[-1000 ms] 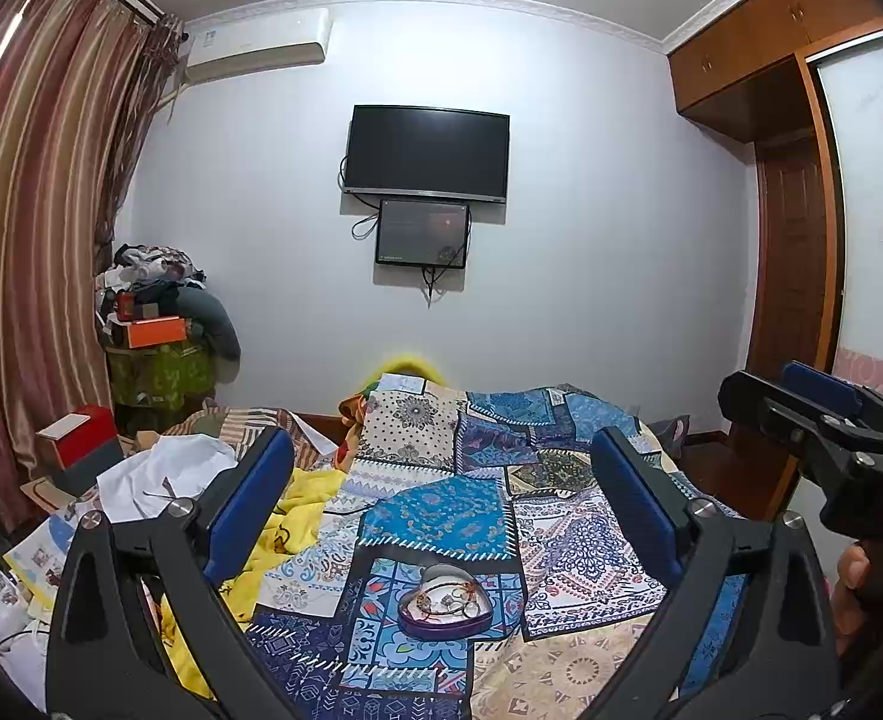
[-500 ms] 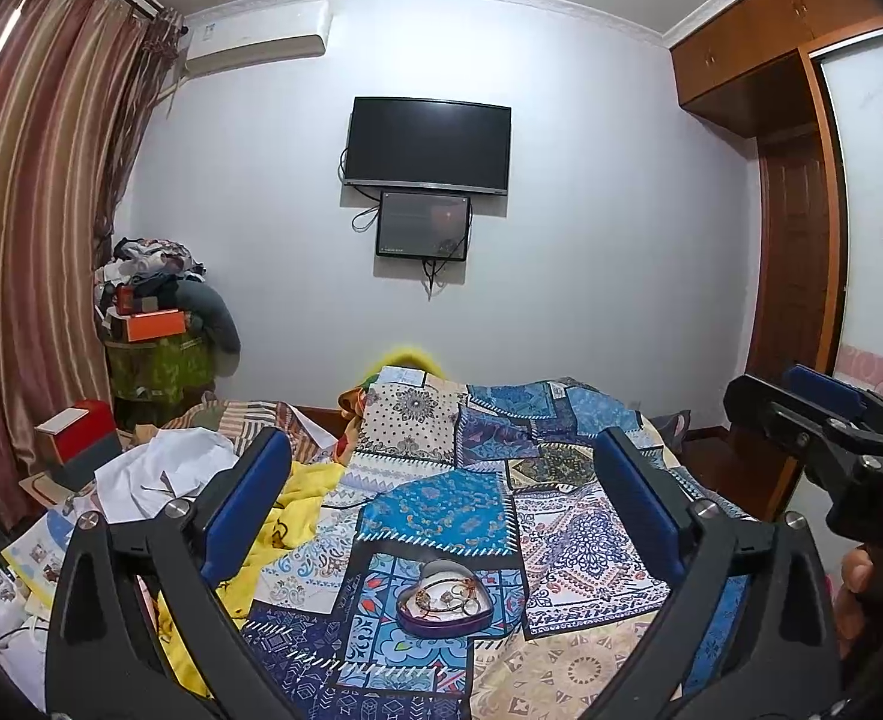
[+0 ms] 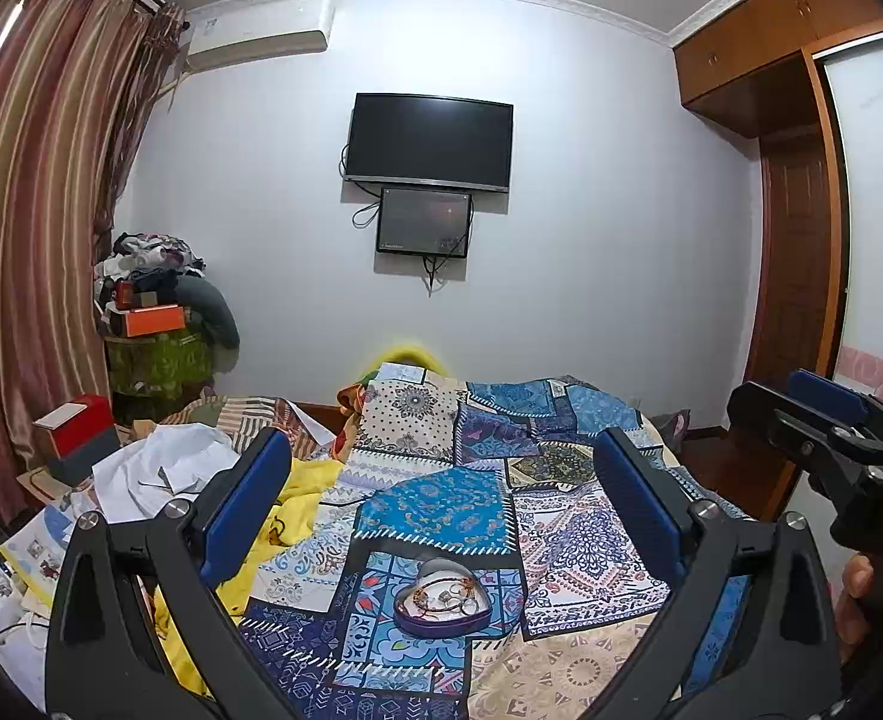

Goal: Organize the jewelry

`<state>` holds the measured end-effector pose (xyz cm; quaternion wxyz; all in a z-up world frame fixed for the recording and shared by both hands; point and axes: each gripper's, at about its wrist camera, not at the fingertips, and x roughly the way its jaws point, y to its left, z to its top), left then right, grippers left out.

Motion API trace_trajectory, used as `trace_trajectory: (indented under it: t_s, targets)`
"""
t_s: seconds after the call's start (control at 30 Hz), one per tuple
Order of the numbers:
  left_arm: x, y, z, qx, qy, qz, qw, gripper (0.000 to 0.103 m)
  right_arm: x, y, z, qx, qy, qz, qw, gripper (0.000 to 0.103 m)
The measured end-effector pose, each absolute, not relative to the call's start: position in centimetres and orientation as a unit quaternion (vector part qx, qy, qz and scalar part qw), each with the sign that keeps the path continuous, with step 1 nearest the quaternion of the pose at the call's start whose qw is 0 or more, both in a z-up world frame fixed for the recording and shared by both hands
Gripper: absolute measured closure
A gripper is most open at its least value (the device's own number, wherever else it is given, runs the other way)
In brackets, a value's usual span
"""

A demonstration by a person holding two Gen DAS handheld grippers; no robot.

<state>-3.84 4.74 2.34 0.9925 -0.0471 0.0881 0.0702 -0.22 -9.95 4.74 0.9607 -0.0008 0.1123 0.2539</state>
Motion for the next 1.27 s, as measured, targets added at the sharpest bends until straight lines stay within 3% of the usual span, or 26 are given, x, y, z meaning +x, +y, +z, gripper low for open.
trace_trajectory:
  t_s: [1.27]
  targets:
    - [-3.5, 5.8, 2.2, -0.059, 0.097, 0.052, 0.992, 0.001, -0.1, -9.3, 4.5, -0.006, 0.124, 0.258, 0.958, 0.006]
